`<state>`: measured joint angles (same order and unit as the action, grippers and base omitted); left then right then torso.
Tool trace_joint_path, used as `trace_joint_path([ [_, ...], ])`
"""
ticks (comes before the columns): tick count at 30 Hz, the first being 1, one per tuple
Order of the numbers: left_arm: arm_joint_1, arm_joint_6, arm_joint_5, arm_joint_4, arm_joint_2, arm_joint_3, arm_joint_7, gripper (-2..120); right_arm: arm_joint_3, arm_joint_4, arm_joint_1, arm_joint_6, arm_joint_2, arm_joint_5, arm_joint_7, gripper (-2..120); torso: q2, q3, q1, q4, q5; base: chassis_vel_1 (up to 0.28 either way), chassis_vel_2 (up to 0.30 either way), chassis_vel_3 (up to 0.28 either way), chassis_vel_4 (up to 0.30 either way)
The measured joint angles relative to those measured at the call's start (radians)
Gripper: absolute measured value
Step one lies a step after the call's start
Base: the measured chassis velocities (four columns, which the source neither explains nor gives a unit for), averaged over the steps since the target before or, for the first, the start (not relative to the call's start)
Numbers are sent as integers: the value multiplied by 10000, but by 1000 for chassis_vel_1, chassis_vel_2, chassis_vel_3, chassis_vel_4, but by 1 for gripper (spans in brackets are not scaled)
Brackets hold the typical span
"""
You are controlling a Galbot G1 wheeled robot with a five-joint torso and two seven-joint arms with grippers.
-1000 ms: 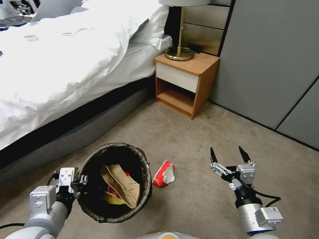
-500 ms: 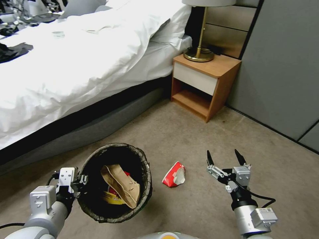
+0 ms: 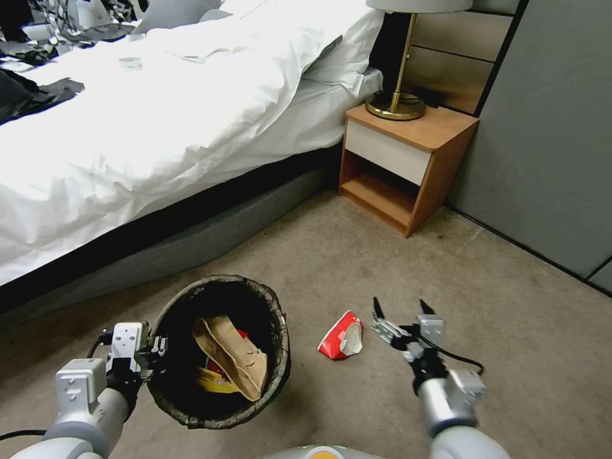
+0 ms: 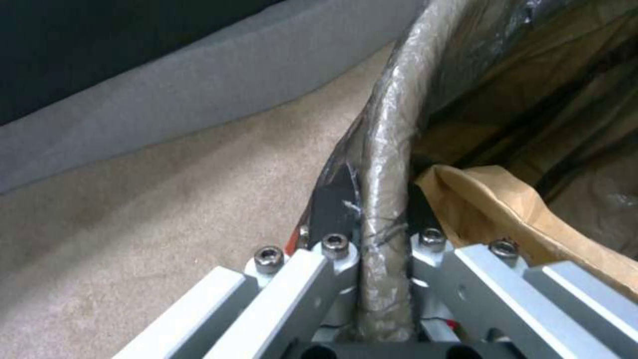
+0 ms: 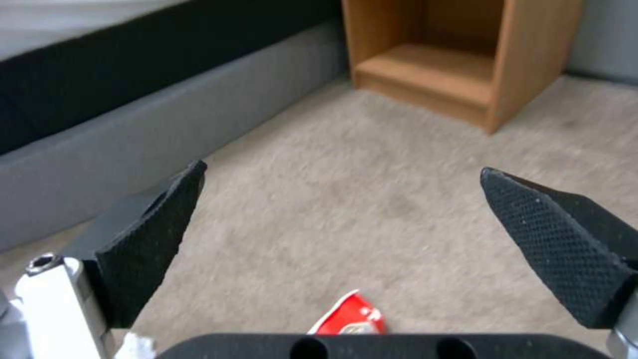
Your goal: Pick up the trash bin, then pick up the garbage from the floor and place it into the trash bin.
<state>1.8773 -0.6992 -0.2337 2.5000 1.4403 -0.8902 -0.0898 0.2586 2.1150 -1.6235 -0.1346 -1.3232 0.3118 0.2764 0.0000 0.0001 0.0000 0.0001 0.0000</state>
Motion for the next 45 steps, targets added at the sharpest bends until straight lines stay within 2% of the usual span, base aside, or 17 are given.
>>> trace_joint_path([
  [5,31,0,17,0,34,-3,14,1,-430,-632,692,-373,-1,709,379,100,0,0,0,-2,0,0,0,0,0],
  [7,58,-2,38,0,44,-2,23,1,-767,-1333,1232,-635,-81,1260,689,100,0,0,0,1,3,0,0,0,0],
  [25,162,-25,82,0,-36,-2,37,1,-1547,-3868,2869,-1007,-458,2701,1405,100,0,-1,0,-1,0,0,0,0,0],
  [31,212,-30,83,0,-109,-4,39,1,-1818,-5730,4380,-1192,-802,3452,1910,100,0,-1,1,0,1,0,0,0,0],
  [35,221,-32,82,0,-118,-10,40,1,-1962,-6418,4934,-1245,-914,3897,2185,100,0,-1,0,0,1,0,0,0,0],
  [45,215,-32,72,0,-120,-16,40,1,-2118,-7294,5458,-1276,-1134,4076,2454,100,0,-1,1,0,0,0,0,0,0],
])
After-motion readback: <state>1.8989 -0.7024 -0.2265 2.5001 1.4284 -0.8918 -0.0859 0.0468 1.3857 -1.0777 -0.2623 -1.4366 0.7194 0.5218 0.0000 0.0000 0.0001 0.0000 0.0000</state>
